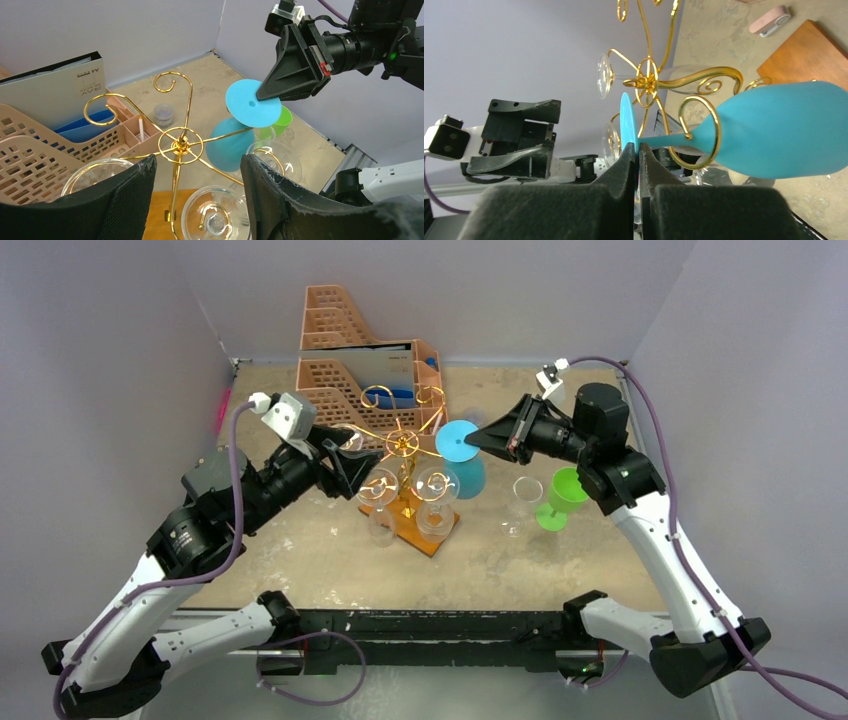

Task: Place the wine glass upside down on the wine glass rack

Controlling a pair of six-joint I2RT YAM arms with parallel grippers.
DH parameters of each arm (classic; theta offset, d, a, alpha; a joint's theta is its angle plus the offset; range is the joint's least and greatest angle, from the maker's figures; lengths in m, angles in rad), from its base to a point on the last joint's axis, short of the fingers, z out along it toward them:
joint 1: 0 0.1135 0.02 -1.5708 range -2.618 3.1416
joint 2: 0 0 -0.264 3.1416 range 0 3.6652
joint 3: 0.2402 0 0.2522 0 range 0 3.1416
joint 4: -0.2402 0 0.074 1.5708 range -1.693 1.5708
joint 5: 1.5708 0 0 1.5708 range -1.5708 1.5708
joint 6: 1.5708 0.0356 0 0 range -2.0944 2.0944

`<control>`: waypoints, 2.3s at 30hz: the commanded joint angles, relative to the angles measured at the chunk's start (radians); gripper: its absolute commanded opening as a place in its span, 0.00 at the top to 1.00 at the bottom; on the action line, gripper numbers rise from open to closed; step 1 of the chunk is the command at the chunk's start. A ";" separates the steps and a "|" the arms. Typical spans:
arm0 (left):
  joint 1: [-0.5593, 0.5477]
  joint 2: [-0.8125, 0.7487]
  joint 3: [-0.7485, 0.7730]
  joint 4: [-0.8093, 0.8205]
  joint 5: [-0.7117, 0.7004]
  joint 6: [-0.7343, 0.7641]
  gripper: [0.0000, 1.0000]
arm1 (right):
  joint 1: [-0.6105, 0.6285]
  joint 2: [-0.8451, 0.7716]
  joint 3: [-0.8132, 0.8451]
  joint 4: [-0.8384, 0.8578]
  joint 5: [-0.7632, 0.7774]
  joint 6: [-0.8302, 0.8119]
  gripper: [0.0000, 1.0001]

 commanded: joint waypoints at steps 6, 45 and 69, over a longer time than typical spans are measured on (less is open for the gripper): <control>-0.004 0.003 -0.012 0.048 -0.026 -0.034 0.39 | 0.004 -0.068 -0.001 -0.080 0.167 -0.079 1.00; -0.005 -0.032 0.070 -0.116 -0.064 -0.037 0.33 | 0.004 -0.145 -0.043 -0.165 0.359 -0.197 0.45; -0.005 -0.088 0.031 -0.169 -0.148 -0.021 0.27 | 0.004 -0.069 0.094 -0.805 0.810 -0.647 0.61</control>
